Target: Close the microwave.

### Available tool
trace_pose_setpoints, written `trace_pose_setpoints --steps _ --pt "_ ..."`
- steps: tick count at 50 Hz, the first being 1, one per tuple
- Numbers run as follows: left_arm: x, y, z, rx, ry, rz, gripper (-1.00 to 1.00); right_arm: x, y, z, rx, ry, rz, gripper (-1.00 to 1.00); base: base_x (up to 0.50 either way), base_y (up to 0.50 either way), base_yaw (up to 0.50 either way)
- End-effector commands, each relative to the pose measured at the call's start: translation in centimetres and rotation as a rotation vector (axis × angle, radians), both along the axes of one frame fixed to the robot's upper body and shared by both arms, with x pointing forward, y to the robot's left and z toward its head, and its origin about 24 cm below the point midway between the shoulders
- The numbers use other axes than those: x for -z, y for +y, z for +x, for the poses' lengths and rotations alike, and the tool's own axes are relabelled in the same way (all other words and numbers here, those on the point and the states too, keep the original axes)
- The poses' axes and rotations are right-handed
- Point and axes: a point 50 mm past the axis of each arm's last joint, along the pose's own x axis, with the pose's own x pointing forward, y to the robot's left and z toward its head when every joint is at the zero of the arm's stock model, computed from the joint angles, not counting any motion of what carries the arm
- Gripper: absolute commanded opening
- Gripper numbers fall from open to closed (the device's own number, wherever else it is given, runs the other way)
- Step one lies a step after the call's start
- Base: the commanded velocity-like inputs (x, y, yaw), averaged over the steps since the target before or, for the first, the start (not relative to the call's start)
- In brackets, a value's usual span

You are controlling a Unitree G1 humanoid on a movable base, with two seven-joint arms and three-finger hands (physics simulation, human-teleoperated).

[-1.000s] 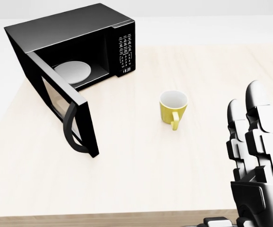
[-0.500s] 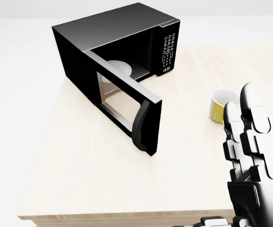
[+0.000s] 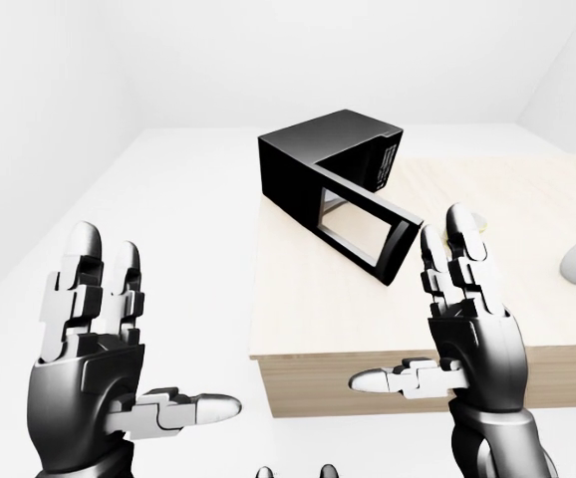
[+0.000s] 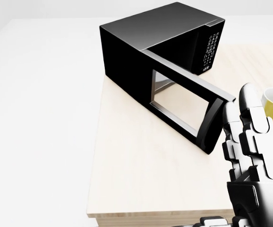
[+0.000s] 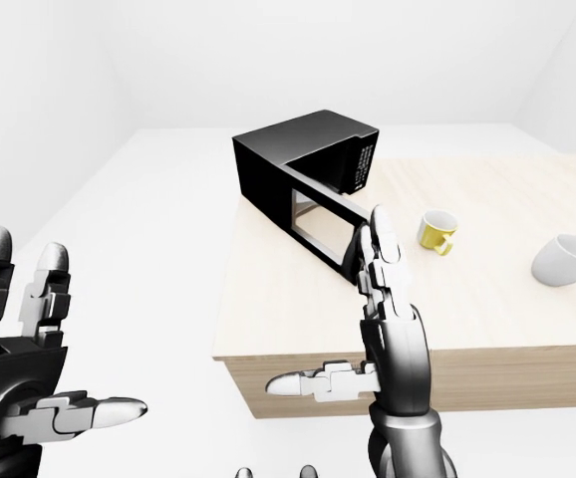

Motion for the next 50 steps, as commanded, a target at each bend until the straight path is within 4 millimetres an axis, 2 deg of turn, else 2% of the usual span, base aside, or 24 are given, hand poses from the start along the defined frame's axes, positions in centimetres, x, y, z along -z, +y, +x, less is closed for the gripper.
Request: trace_pose_setpoints --steps 1,10,26,30,47,50 --pt "0.13 -0.01 0.12 -0.001 0.006 -0.003 1.00 0.02 -0.01 0.01 -0.001 0.001 -0.001 1.00 0.00 0.50 0.00" --pt "0.57 -0.04 0.43 -0.014 0.028 -0.002 1.00 0.05 0.00 0.12 0.000 0.001 0.003 1.00 0.00 0.47 0.00" --pt "0.34 -0.67 0.21 0.005 0.034 0.032 1.00 -0.29 -0.03 0.19 0.016 -0.021 0.024 1.00 0.00 0.00 0.00" --pt "-0.38 -0.53 -0.08 0.024 -0.010 0.009 1.00 -0.25 0.23 0.28 0.013 -0.021 0.013 1.00 0.50 0.12 0.00" --pt "-0.37 -0.59 -0.04 0.025 -0.011 0.011 1.00 -0.20 0.15 0.34 0.014 -0.019 0.014 1.00 0.50 0.12 0.00" --pt "0.23 -0.39 0.08 0.010 0.019 -0.004 1.00 -0.09 0.08 0.40 0.020 -0.014 0.013 1.00 0.50 0.12 0.00"
